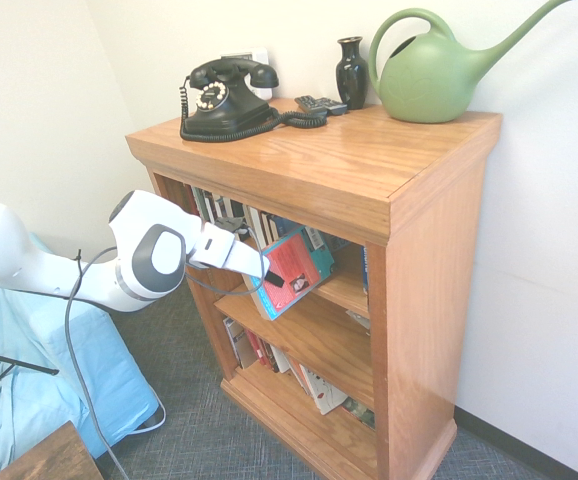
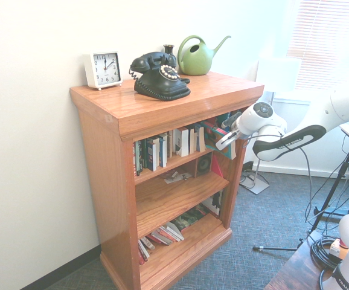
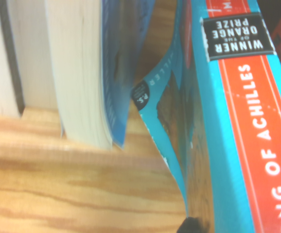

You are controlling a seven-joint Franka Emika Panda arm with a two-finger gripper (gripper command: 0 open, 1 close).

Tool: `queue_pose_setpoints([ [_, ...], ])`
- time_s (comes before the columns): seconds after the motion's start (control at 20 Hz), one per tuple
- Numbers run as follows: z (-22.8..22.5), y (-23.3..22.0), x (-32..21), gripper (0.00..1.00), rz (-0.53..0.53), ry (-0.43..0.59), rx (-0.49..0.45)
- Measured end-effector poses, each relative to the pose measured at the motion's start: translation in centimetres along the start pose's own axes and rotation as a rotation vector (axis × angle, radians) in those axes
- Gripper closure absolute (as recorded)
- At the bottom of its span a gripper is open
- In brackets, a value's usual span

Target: Organize the shelf

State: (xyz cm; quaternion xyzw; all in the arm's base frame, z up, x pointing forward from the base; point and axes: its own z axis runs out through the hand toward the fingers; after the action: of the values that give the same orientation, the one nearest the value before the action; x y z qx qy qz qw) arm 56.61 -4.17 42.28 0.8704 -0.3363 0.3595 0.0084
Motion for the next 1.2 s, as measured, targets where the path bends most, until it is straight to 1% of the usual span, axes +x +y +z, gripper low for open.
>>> queue_pose_setpoints([
  [0.25,1.1,-1.2,0.8,1.0,0.008,0.0,0.01],
  [0.7,1.8,-3.5,2.4,1.0,0.059,-0.014,0.066],
  [0.95,1.8,-3.9,2.4,1.0,0.064,-0.023,0.043],
  [1.0,1.8,-3.9,2.4,0.0,0.063,-0.024,0.041],
  [1.2,1.9,-4.1,2.2,0.0,0.059,-0.028,0.028],
])
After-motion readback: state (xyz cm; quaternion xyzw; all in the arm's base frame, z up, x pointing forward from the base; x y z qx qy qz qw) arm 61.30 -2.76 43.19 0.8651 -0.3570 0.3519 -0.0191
